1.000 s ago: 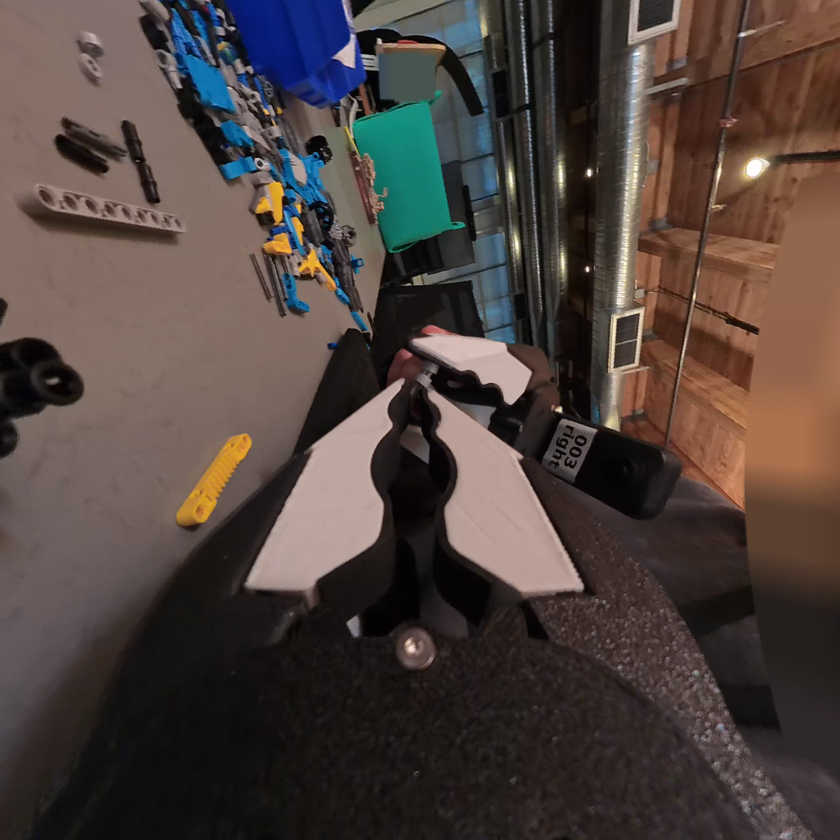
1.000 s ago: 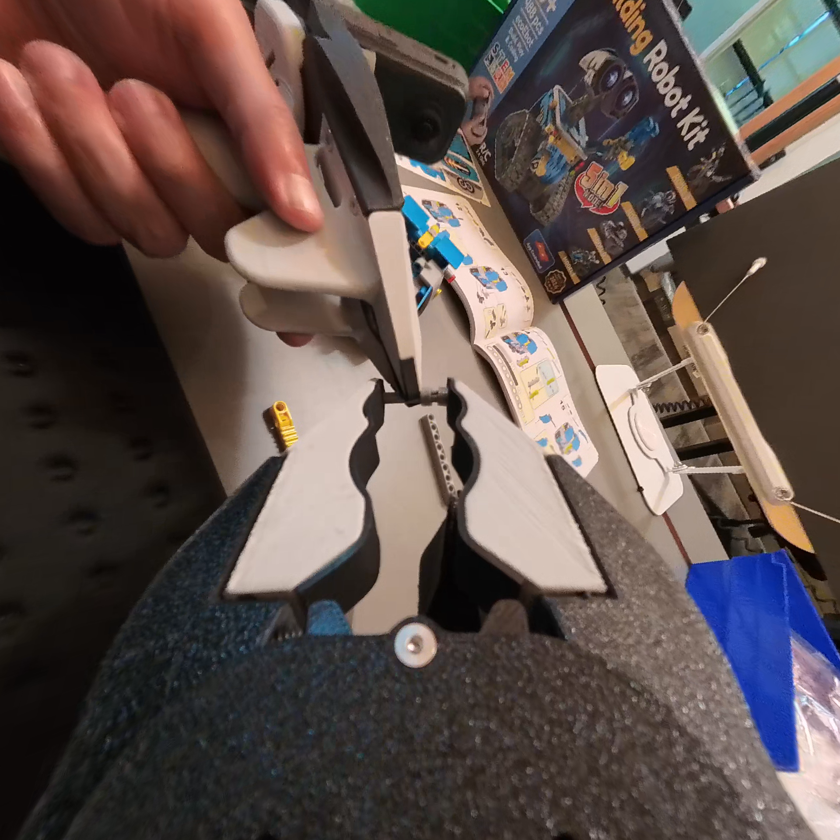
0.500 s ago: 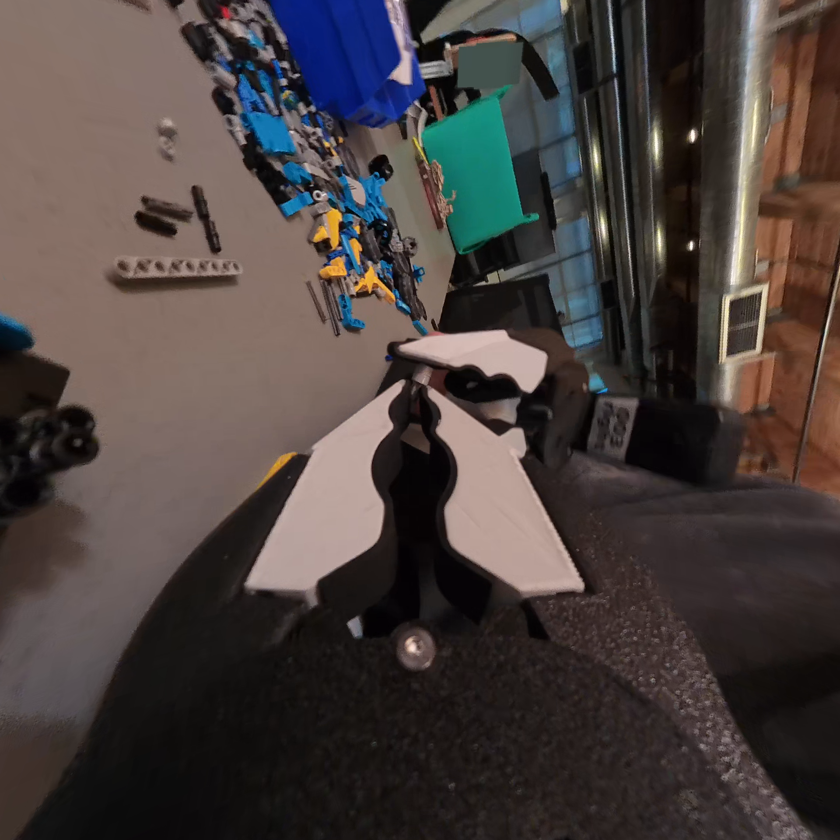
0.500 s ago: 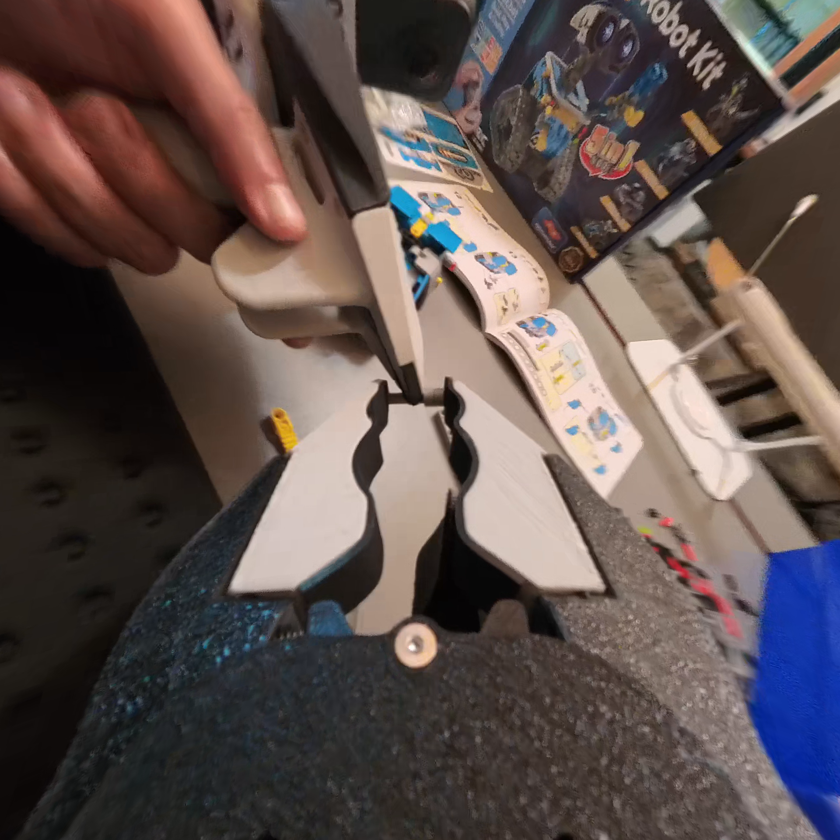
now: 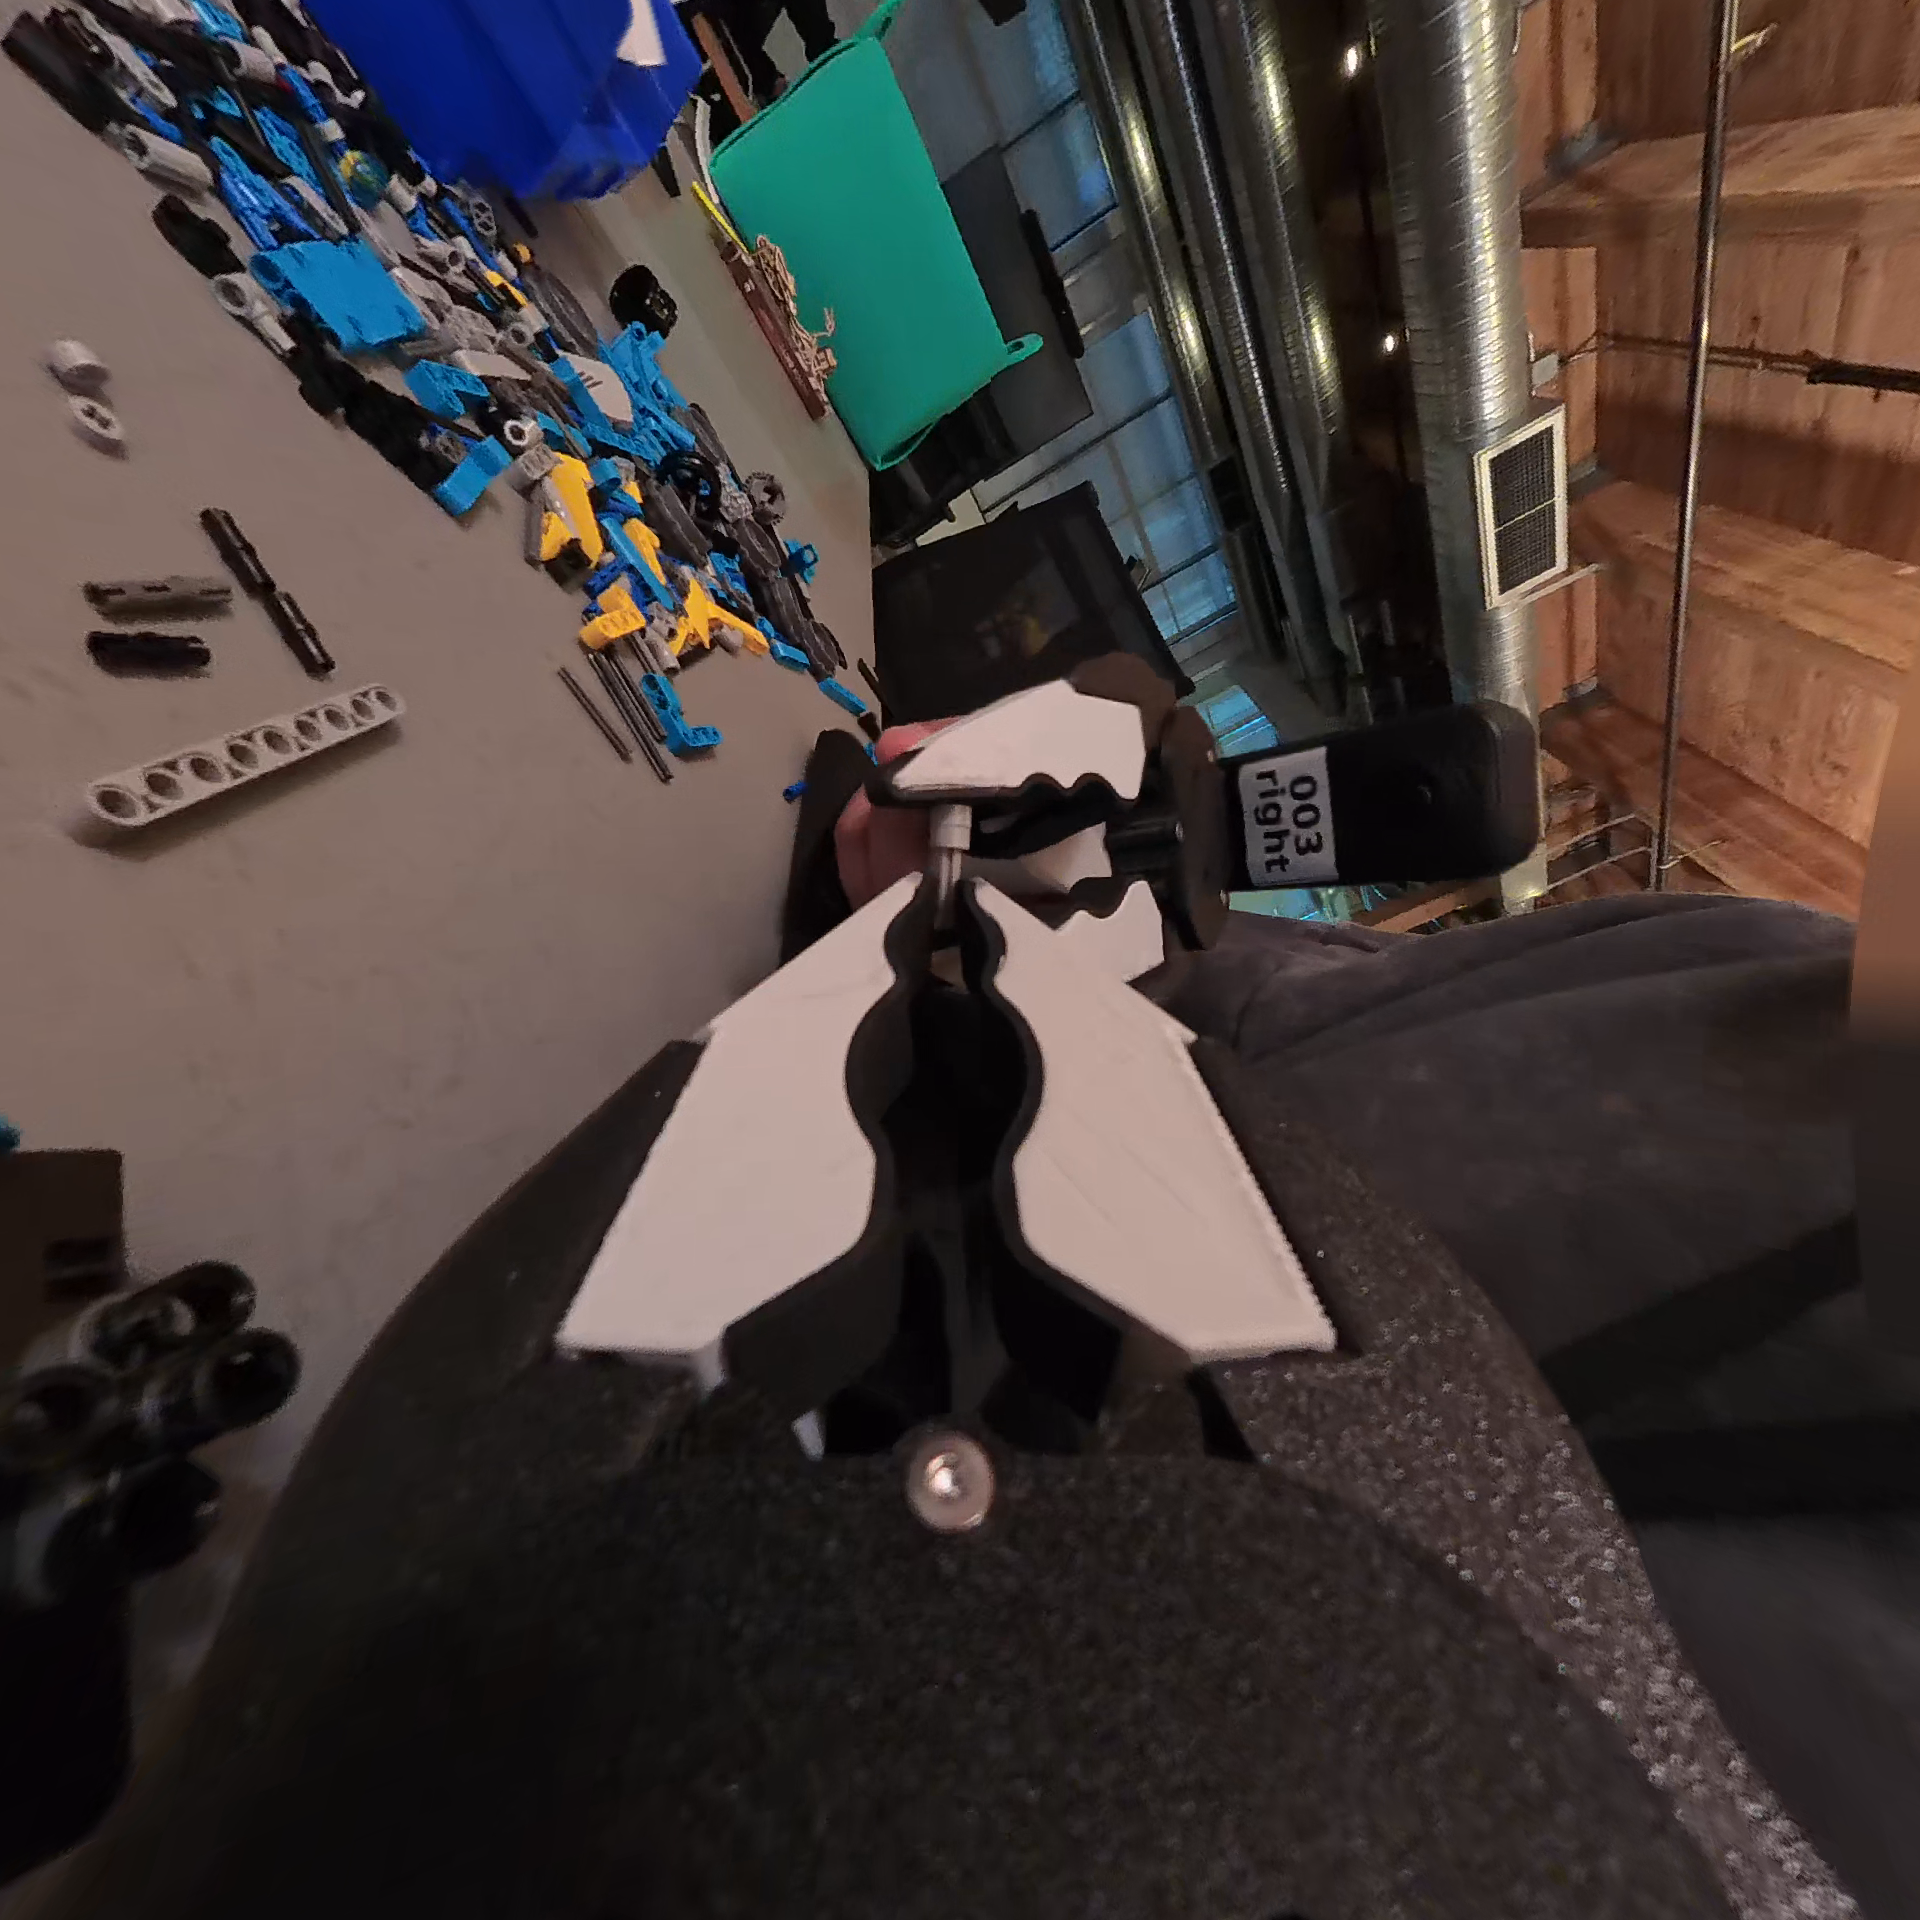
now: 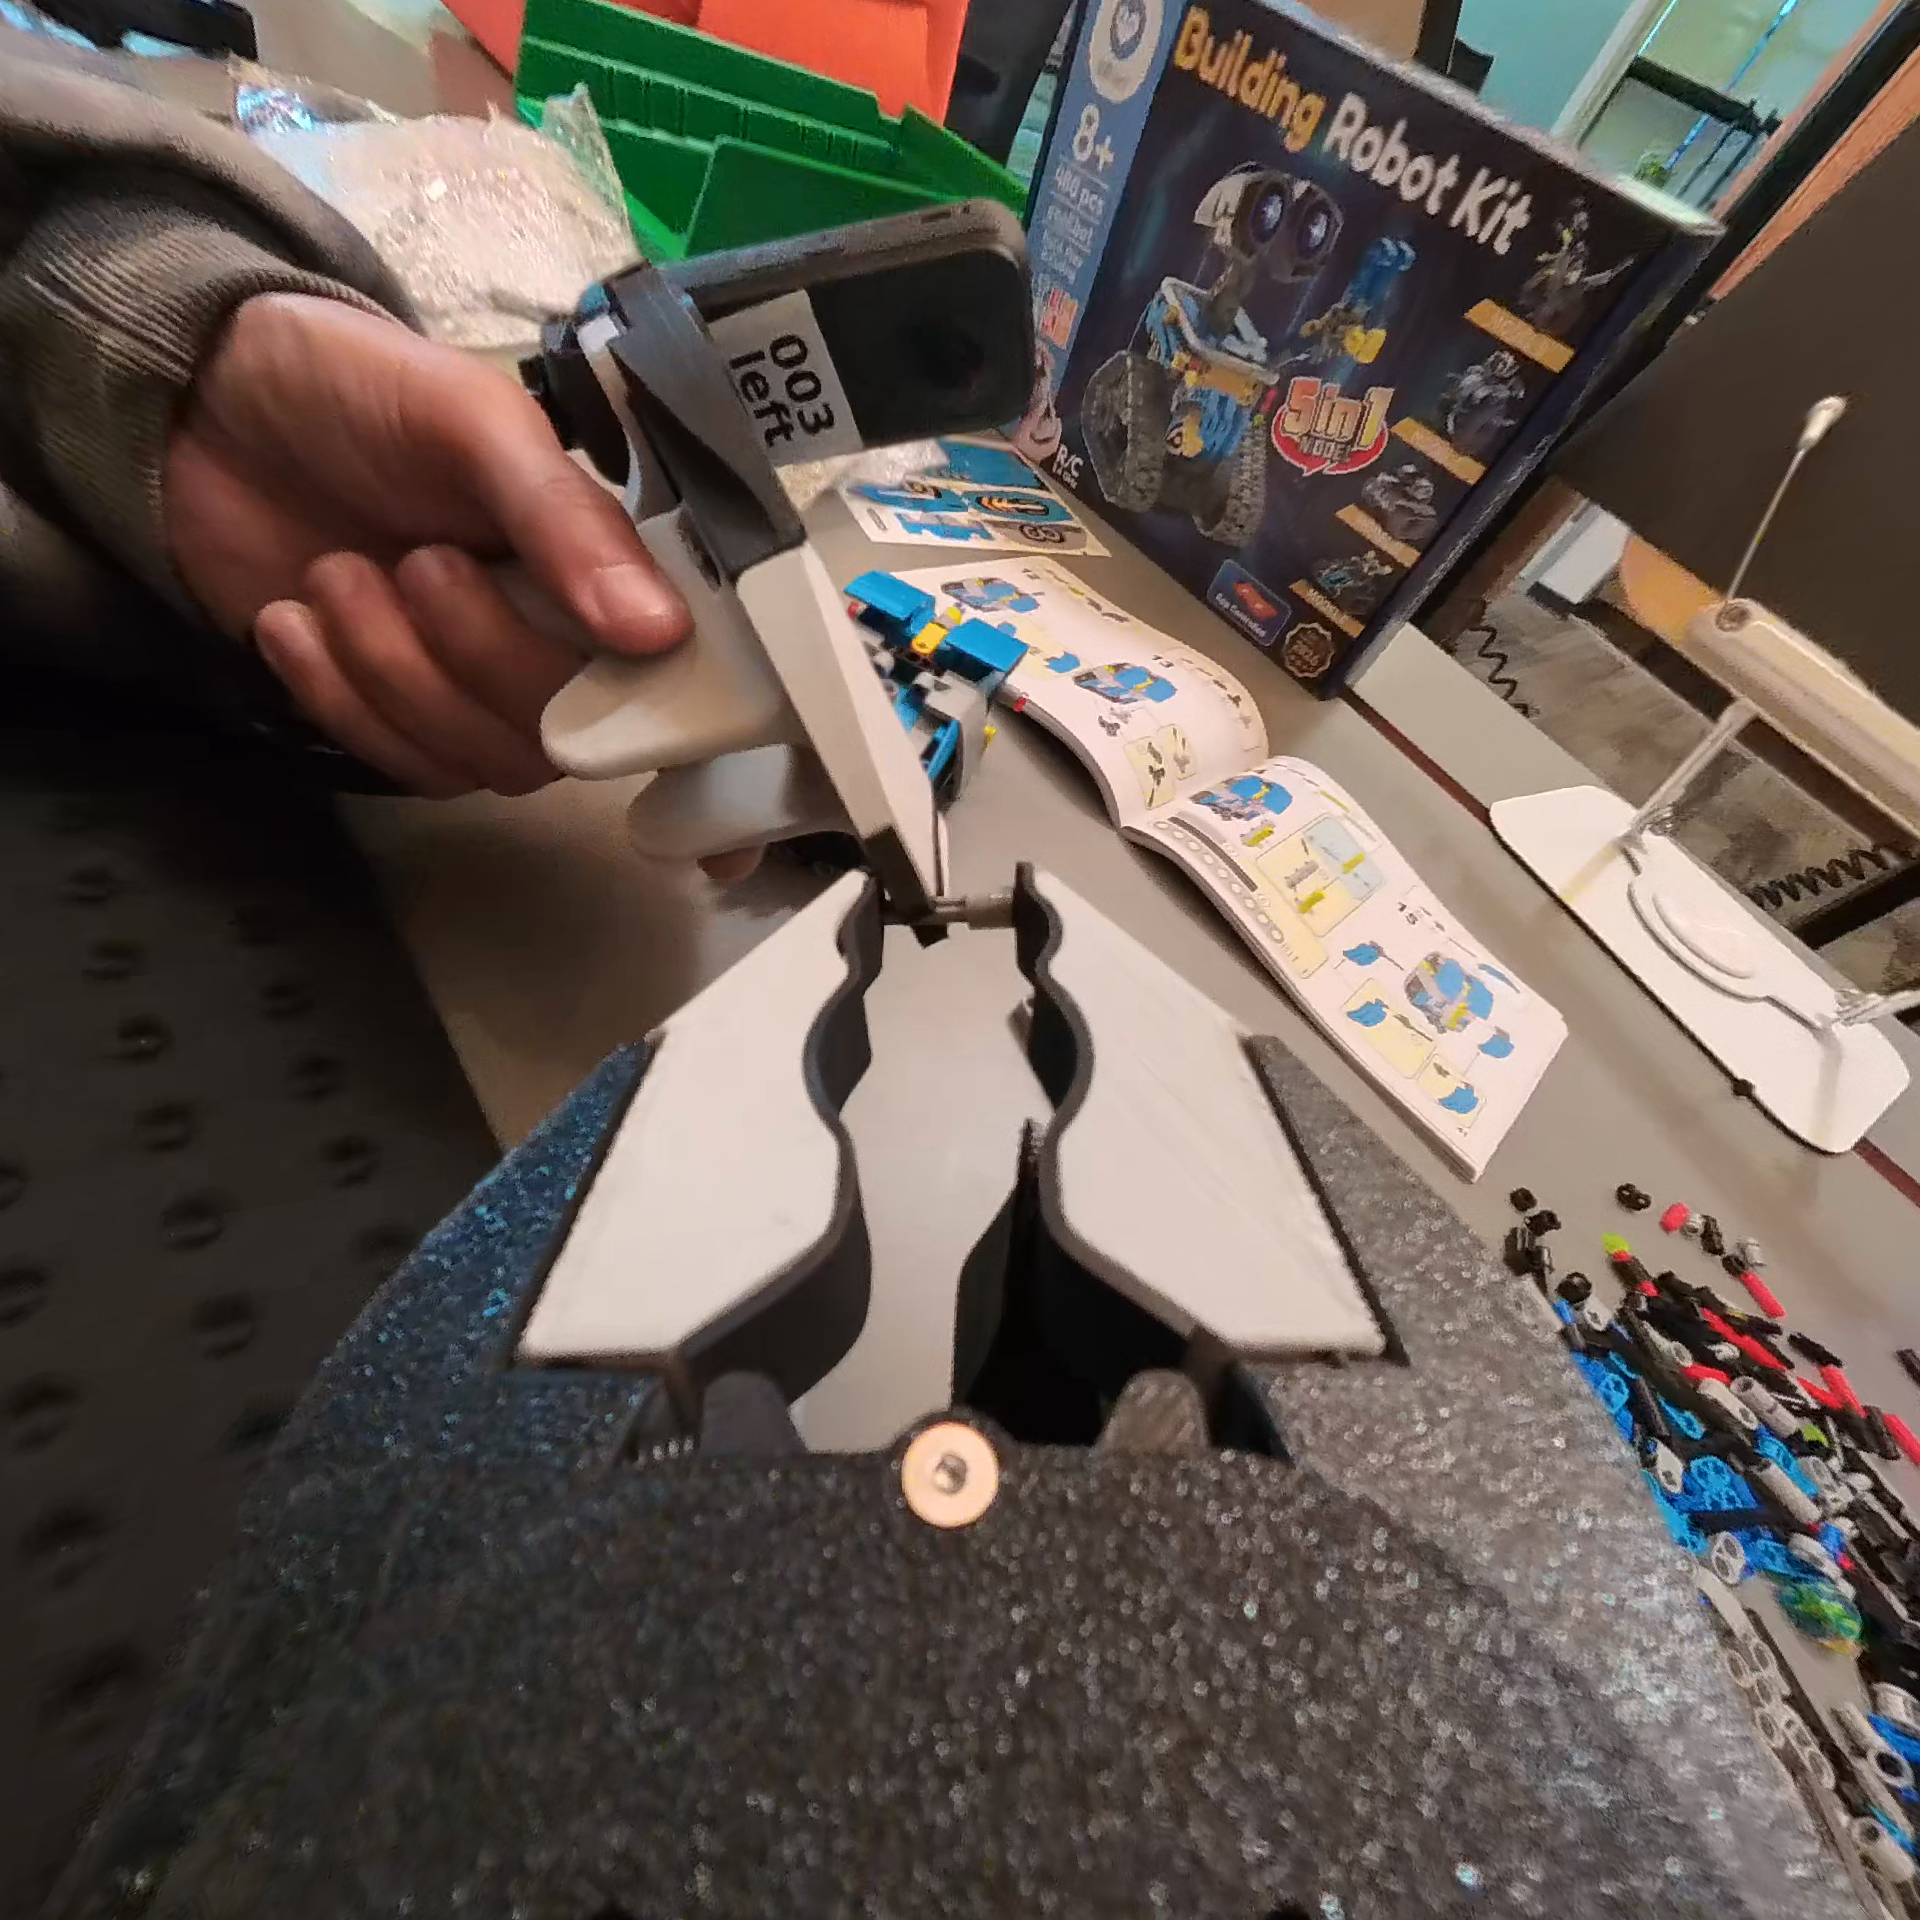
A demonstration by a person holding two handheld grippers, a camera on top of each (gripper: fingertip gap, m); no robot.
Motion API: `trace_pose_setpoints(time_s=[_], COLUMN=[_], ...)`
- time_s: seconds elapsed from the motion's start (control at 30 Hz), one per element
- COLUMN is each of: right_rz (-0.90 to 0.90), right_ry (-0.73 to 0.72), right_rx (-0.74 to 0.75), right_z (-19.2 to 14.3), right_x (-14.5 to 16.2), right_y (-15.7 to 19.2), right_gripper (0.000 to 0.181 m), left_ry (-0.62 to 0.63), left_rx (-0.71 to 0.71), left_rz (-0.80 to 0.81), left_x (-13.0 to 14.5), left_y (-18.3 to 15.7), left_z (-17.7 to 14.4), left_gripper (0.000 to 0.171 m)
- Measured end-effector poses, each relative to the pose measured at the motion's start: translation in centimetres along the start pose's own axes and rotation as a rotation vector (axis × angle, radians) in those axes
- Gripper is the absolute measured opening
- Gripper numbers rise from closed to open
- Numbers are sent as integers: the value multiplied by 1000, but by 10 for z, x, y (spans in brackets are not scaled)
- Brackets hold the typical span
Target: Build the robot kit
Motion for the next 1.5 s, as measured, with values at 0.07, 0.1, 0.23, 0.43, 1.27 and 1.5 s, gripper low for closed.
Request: trace_pose_setpoints(time_s=[0.07,0.1,0.23,0.43,1.27,1.5], right_rz=[-32,-51,-70,42,-28,49], right_ry=[10,8,-11,-72,-54,-61], right_rx=[24,35,25,18,15,-81], right_z=[1,1,0,-4,0,-4], right_x=[0,0,-2,-4,0,-1], right_y=[2,3,5,-2,5,4], right_gripper=[25,25,25,54,24,24], left_ry=[-6,-10,-15,-23,-33,-9], left_rx=[-3,-5,-28,0,60,99], left_rz=[28,54,160,175,55,32], left_x=[1,1,3,4,3,6], left_y=[1,0,-4,-6,2,0], left_z=[-1,-1,-3,-6,-8,-7], left_gripper=[3,3,2,2,3,3])
Point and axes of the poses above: each gripper's, where its closed fingertips meet, z out along the fingers, x out of its underside, y = z × x across the jaws, the point moved 7 cm from there along -z, back along the fingers, and after that the axes turned 1 degree about -x, right-handed, at the moved point
